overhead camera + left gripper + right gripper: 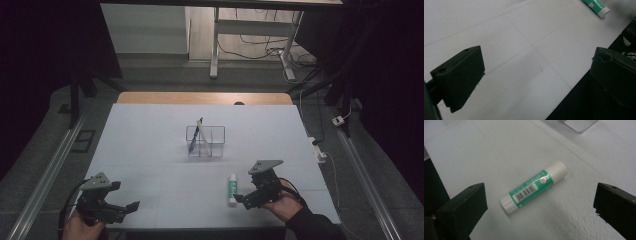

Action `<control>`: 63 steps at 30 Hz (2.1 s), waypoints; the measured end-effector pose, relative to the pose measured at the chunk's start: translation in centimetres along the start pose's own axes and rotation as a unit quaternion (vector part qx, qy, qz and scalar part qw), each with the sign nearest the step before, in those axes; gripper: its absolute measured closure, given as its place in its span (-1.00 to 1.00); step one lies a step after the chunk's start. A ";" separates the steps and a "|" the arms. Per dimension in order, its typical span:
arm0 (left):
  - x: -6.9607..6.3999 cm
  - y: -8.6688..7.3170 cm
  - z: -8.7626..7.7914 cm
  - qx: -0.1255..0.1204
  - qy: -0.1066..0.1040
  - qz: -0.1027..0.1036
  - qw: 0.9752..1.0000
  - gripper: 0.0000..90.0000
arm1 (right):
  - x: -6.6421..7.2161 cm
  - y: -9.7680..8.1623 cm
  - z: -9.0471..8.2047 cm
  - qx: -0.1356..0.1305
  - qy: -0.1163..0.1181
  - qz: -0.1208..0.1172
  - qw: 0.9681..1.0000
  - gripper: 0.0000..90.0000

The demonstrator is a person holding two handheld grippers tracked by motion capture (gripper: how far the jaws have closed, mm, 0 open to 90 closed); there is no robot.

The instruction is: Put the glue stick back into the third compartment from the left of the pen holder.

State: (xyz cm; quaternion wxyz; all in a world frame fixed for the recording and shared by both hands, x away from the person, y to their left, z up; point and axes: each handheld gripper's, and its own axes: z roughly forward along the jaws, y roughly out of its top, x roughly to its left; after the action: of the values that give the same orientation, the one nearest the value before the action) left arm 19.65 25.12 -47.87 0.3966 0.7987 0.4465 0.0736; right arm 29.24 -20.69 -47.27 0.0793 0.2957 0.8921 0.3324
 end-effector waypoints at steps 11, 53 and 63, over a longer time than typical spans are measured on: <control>0.0 0.0 0.0 0.001 0.000 0.000 1.000 -1.00 | 0.8 -0.7 -0.4 0.001 0.008 0.008 1.000 -1.00; 0.0 0.1 0.2 0.007 0.001 0.003 1.000 -1.00 | 3.1 -1.6 2.3 0.113 0.056 -0.074 0.989 1.00; -0.1 0.1 0.2 0.008 0.002 0.003 1.000 -1.00 | 2.7 -1.6 2.3 0.117 0.047 -0.065 0.990 1.00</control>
State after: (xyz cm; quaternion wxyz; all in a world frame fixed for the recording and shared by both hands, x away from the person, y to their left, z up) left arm 19.77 24.91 -47.90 0.3896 0.8029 0.4453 0.0725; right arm 27.10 -18.84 -49.94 0.0236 0.2288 0.9449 0.2329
